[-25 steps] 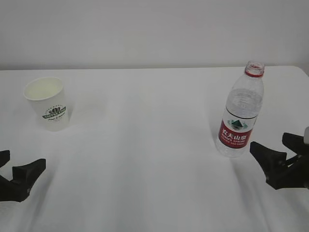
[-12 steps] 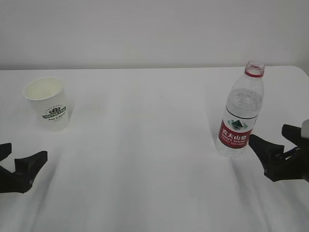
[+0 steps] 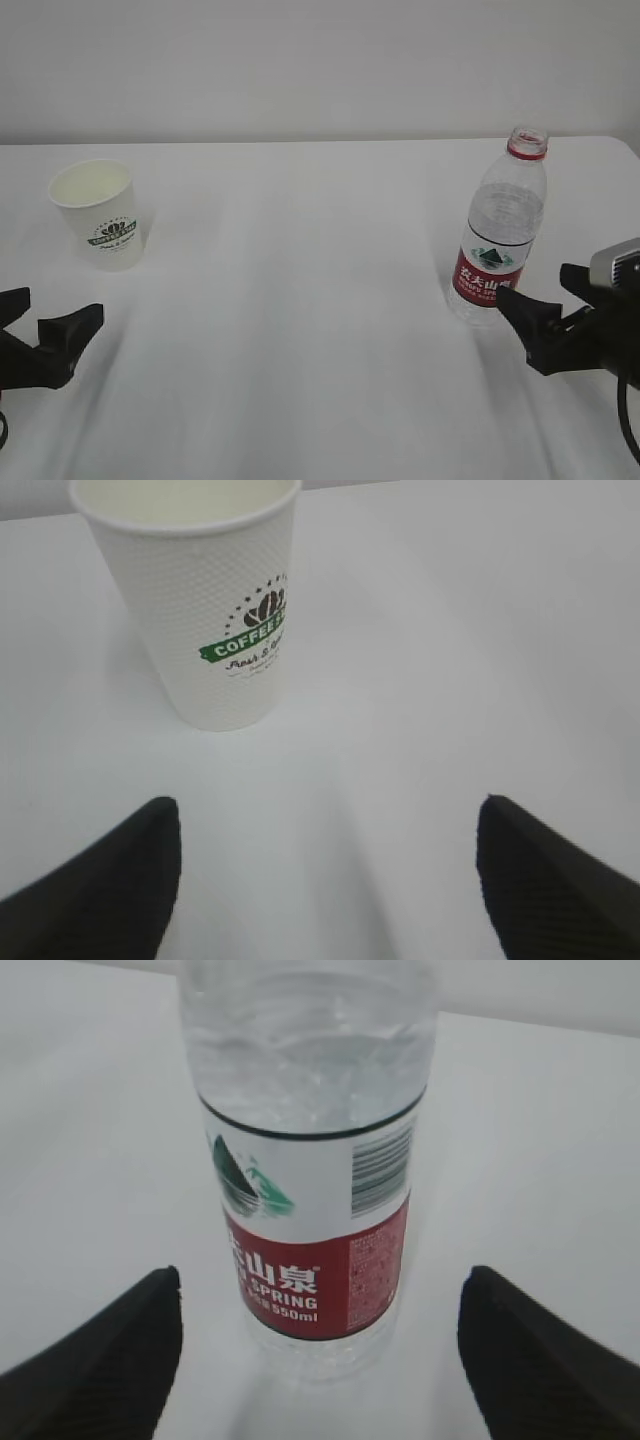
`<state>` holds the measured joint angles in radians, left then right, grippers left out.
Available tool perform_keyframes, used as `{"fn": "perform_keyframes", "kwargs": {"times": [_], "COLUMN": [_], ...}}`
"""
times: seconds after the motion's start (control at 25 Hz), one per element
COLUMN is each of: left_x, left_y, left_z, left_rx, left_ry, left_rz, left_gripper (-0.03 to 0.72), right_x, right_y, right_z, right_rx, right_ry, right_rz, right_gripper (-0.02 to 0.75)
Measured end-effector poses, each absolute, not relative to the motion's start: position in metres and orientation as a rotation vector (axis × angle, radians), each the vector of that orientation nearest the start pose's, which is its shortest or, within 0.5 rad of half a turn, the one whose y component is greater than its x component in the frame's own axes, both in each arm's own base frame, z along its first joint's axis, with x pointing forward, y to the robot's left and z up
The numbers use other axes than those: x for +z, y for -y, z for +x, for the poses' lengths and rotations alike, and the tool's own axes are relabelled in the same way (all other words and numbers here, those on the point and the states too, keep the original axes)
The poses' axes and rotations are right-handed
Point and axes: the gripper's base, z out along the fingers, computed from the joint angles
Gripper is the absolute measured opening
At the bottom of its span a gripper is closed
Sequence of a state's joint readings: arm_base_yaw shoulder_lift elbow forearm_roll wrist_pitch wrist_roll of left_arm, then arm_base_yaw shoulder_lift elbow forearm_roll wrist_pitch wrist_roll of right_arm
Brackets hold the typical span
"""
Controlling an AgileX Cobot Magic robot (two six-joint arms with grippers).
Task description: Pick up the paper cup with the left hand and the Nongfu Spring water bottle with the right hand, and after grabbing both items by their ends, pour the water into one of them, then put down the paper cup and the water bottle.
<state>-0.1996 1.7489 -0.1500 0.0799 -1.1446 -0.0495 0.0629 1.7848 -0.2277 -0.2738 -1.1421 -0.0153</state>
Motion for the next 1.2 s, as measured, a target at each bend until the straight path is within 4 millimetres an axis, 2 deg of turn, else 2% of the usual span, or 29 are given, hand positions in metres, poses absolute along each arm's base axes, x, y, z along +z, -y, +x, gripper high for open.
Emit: {"fn": "perform_keyframes", "kwargs": {"times": [0.56, 1.2], "left_x": [0.107, 0.107], "left_y": [0.048, 0.048], "left_z": [0.204, 0.204], "left_rx": [-0.215, -0.215], "left_ry": [-1.958, -1.955], "left_rz": [0.231, 0.231], "left_gripper": [0.683, 0.666], "right_x": [0.095, 0.1], "right_y": [-0.04, -0.043], "right_z": [0.254, 0.271], "right_rx": [0.202, 0.21], "right_ry": [-1.897, -1.836], "right_rz": [-0.37, -0.403], "right_gripper": [0.659, 0.659]}}
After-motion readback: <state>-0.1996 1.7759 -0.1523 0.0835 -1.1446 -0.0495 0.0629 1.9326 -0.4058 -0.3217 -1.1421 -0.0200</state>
